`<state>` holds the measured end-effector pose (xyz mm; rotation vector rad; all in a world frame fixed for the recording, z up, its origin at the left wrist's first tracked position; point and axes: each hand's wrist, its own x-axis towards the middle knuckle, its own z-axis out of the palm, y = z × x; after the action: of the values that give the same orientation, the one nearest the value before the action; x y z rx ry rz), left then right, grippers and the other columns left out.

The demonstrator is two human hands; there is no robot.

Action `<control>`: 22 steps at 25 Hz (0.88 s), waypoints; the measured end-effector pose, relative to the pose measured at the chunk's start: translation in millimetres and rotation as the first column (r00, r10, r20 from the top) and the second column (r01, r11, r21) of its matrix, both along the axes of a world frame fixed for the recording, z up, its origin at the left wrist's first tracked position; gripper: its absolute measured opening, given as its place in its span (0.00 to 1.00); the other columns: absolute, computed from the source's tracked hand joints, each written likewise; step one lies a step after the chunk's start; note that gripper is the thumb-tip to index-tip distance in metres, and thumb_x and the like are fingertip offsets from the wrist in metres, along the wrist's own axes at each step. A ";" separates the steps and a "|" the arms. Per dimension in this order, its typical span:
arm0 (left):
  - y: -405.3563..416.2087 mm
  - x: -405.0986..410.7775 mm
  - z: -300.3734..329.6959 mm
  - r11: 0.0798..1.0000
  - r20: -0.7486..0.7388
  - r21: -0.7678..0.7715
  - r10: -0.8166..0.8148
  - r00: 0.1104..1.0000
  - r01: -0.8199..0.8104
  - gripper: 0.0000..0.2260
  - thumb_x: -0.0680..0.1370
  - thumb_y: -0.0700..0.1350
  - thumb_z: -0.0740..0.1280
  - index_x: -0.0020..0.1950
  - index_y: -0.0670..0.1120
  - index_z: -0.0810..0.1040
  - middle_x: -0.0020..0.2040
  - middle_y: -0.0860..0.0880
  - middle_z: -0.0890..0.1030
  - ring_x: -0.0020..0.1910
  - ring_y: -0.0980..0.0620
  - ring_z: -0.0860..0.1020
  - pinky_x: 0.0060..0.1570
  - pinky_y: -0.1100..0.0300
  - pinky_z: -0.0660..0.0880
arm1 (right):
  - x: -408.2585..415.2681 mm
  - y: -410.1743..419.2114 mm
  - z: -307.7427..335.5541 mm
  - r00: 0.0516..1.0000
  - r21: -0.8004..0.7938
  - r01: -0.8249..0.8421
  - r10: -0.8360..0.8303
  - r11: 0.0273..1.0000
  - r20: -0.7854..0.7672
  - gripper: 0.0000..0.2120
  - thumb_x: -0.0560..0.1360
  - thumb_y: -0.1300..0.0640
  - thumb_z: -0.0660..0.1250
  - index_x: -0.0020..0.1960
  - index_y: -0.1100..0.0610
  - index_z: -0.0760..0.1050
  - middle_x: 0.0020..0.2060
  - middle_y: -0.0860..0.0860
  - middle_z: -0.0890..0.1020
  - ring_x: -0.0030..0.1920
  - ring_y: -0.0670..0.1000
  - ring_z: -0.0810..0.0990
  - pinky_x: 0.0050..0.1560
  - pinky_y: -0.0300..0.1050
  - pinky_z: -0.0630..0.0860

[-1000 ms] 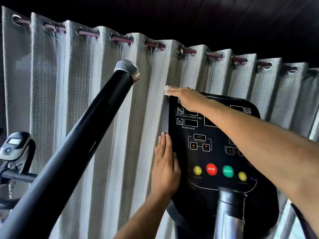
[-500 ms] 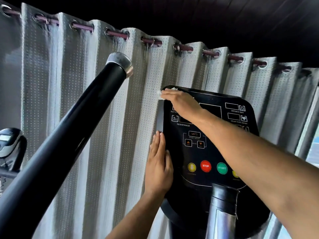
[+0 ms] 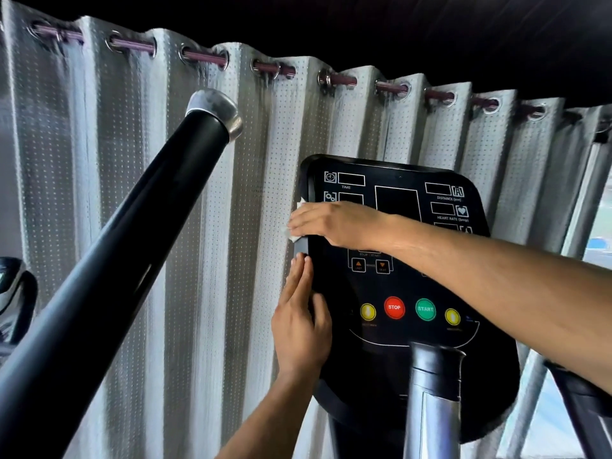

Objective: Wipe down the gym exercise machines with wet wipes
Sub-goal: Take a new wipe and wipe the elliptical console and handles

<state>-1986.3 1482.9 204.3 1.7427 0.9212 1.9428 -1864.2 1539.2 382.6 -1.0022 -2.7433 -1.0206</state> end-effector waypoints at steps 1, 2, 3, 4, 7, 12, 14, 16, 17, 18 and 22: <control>1.2 0.1 -0.3 1.000 0.003 0.002 -0.005 1.000 0.005 0.27 0.78 0.45 0.55 0.77 0.50 0.74 0.79 0.57 0.69 0.77 0.65 0.64 0.75 0.65 0.64 | 5.0 1.7 6.4 0.999 0.040 0.037 -0.036 0.998 -0.036 0.24 0.79 0.73 0.62 0.73 0.57 0.74 0.72 0.55 0.76 0.74 0.55 0.71 0.72 0.56 0.72; 1.9 0.5 -0.8 1.000 0.006 0.007 -0.004 1.000 0.004 0.27 0.78 0.44 0.56 0.77 0.49 0.74 0.79 0.57 0.69 0.77 0.65 0.64 0.75 0.65 0.64 | 11.2 3.0 14.2 0.990 0.089 0.100 -0.090 0.991 -0.108 0.27 0.80 0.74 0.60 0.75 0.56 0.71 0.74 0.53 0.72 0.76 0.54 0.69 0.73 0.55 0.71; 2.5 0.7 -0.6 1.000 0.006 0.012 0.002 1.000 -0.002 0.27 0.78 0.43 0.56 0.77 0.49 0.74 0.78 0.57 0.69 0.77 0.65 0.64 0.75 0.66 0.64 | 17.7 5.3 22.5 0.967 0.131 0.178 -0.149 0.975 -0.208 0.29 0.80 0.74 0.60 0.77 0.55 0.68 0.76 0.53 0.70 0.76 0.53 0.68 0.74 0.55 0.70; 2.7 1.1 -0.2 1.000 0.004 0.012 0.008 1.000 -0.008 0.27 0.78 0.43 0.56 0.77 0.49 0.74 0.78 0.57 0.69 0.77 0.65 0.64 0.75 0.65 0.64 | 22.3 6.4 29.7 0.930 0.162 0.258 -0.199 0.952 -0.309 0.30 0.80 0.75 0.60 0.77 0.55 0.67 0.76 0.53 0.70 0.76 0.54 0.69 0.74 0.55 0.70; 1.6 1.5 0.7 1.000 0.001 0.000 0.015 1.000 -0.015 0.27 0.77 0.43 0.55 0.77 0.50 0.74 0.78 0.58 0.69 0.77 0.65 0.64 0.75 0.60 0.67 | 15.7 9.6 30.7 0.850 0.284 0.393 -0.228 0.875 -0.474 0.26 0.78 0.73 0.65 0.75 0.59 0.71 0.67 0.58 0.76 0.62 0.54 0.76 0.57 0.51 0.82; 0.8 0.6 0.9 1.000 -0.019 -0.002 0.027 0.999 -0.027 0.28 0.77 0.44 0.55 0.77 0.52 0.73 0.79 0.60 0.68 0.77 0.61 0.67 0.69 0.51 0.74 | -6.2 19.4 25.1 0.850 0.437 0.405 -0.155 0.803 -0.503 0.14 0.80 0.62 0.67 0.65 0.59 0.79 0.58 0.52 0.81 0.54 0.55 0.78 0.56 0.52 0.75; 2.9 0.8 -0.8 1.000 -0.020 0.004 0.024 1.000 -0.024 0.28 0.77 0.45 0.56 0.77 0.53 0.73 0.79 0.60 0.68 0.76 0.59 0.69 0.68 0.48 0.76 | -9.6 24.0 22.9 0.868 0.394 0.350 -0.136 0.850 -0.477 0.10 0.81 0.59 0.66 0.59 0.60 0.81 0.56 0.53 0.82 0.53 0.56 0.80 0.54 0.54 0.78; 2.8 0.3 -0.1 1.000 -0.022 0.004 0.030 0.999 -0.030 0.28 0.77 0.46 0.56 0.78 0.53 0.73 0.79 0.61 0.67 0.77 0.59 0.69 0.68 0.47 0.76 | -8.9 23.4 17.0 0.870 0.313 0.311 -0.136 0.897 -0.474 0.08 0.82 0.60 0.64 0.56 0.61 0.80 0.55 0.53 0.79 0.47 0.56 0.82 0.44 0.54 0.83; 3.0 0.0 -0.8 1.000 -0.025 0.001 0.030 0.999 -0.030 0.28 0.77 0.46 0.56 0.78 0.53 0.73 0.79 0.61 0.67 0.77 0.59 0.69 0.68 0.47 0.76 | -4.5 21.0 16.5 0.864 0.304 0.320 -0.145 0.897 -0.482 0.07 0.82 0.62 0.64 0.55 0.61 0.80 0.54 0.53 0.78 0.43 0.55 0.83 0.38 0.52 0.83; 2.6 1.1 -1.1 1.000 -0.029 -0.003 0.029 0.999 -0.029 0.28 0.77 0.46 0.55 0.78 0.53 0.73 0.79 0.61 0.67 0.76 0.59 0.69 0.67 0.46 0.76 | 5.6 18.1 18.5 0.852 0.311 0.349 -0.161 0.884 -0.497 0.06 0.81 0.64 0.64 0.54 0.61 0.80 0.52 0.52 0.78 0.37 0.53 0.82 0.34 0.51 0.82; -0.3 0.3 1.6 0.999 -0.044 0.005 0.034 0.998 -0.034 0.28 0.77 0.46 0.55 0.79 0.52 0.72 0.80 0.61 0.66 0.75 0.57 0.72 0.64 0.48 0.78 | 83.4 -0.4 27.6 0.672 0.304 0.598 -0.257 0.741 -0.695 0.05 0.80 0.66 0.66 0.47 0.62 0.80 0.46 0.54 0.76 0.34 0.56 0.80 0.34 0.52 0.83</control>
<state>-1986.0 1482.5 205.9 1.7901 0.9686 1.9360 -1780.8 1538.8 410.2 -1.5836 -1.5882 -1.1178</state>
